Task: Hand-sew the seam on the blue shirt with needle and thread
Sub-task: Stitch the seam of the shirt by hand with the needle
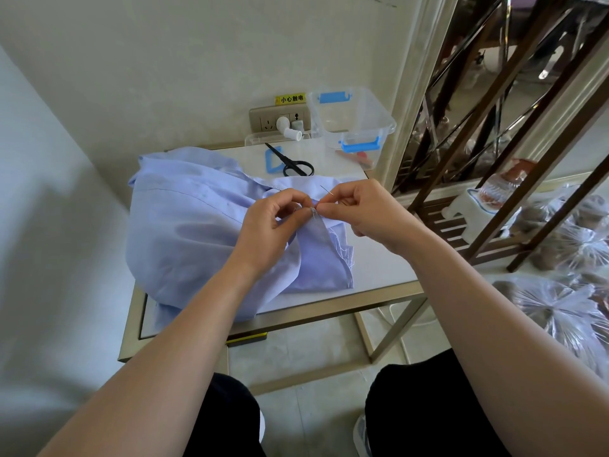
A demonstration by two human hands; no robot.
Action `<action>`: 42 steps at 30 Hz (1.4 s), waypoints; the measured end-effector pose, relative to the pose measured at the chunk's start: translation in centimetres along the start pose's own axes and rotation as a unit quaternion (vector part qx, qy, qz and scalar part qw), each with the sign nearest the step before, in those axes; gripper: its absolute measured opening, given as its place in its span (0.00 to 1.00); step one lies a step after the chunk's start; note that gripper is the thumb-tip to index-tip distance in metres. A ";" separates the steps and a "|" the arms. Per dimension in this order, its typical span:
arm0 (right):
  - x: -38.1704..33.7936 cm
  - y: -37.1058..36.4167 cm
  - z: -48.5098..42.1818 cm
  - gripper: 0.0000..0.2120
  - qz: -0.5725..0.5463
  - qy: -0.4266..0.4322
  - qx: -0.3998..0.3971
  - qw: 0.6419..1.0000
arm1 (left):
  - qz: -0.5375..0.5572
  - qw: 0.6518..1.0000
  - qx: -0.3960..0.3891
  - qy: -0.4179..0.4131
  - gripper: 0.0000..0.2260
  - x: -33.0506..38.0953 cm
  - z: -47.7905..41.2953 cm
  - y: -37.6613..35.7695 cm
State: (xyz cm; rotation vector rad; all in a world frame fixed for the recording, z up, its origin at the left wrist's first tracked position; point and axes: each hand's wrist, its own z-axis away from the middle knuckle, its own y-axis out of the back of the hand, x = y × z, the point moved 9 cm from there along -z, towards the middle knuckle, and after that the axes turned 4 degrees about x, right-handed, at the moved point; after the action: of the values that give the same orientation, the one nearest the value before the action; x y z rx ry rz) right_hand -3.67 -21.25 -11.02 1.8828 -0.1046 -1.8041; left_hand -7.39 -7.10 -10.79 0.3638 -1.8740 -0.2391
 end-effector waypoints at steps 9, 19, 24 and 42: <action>2.3 6.1 -0.1 0.12 -0.016 -0.058 0.245 0.968 | -0.007 1.000 0.002 0.005 0.02 -0.2 0.0 0.0; 0.4 1.1 -0.1 0.07 0.005 -0.026 0.036 0.999 | -0.004 1.000 0.003 -0.002 0.03 0.0 -0.1 -0.2; 1.4 4.3 -0.3 0.05 0.020 -0.041 0.185 0.982 | -0.007 1.000 0.005 0.008 0.02 -0.3 -0.1 0.0; 0.0 0.0 0.3 0.05 0.012 -0.013 -0.011 1.000 | 0.000 1.000 -0.001 0.009 0.02 0.1 -0.1 -0.3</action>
State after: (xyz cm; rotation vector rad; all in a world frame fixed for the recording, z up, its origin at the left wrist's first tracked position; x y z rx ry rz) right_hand -3.93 -21.36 -11.05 1.8365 -0.1162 -1.8061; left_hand -7.25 -7.44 -10.81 0.3634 -1.8556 -0.2354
